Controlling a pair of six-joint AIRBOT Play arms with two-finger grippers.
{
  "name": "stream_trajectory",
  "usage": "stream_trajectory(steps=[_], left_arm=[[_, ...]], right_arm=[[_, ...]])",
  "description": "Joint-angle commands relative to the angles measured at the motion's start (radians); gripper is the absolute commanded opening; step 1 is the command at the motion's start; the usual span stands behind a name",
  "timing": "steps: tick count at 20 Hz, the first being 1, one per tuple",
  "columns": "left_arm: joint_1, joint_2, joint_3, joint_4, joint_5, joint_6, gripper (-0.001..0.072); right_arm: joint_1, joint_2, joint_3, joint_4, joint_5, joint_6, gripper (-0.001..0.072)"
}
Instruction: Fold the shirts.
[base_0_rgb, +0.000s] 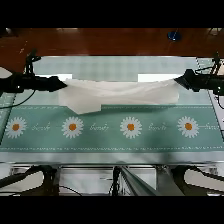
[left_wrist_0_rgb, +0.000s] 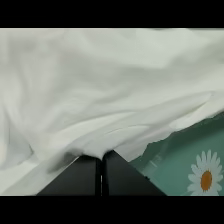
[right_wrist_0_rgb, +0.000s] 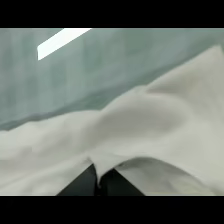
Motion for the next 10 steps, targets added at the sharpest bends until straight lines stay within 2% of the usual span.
stream_trajectory(steps=[1,5,10], left_arm=[[0.024,-0.146,0.158,-0.001,-0.008,-0.005,0.0030],[0.018,-0.285,0.248,-0.005,-0.051,-0.023,0.0031],[0.016,-0.363,0.260,-0.005,-0.028,-0.019,0.0032]], right_arm=[[0.028,-0.105,0.087,-0.019,-0.093,0.038,0.0017],[0.029,-0.186,0.108,-0.019,-0.123,0.039,0.0018],[0.029,-0.238,0.108,-0.008,-0.197,0.024,0.0018]])
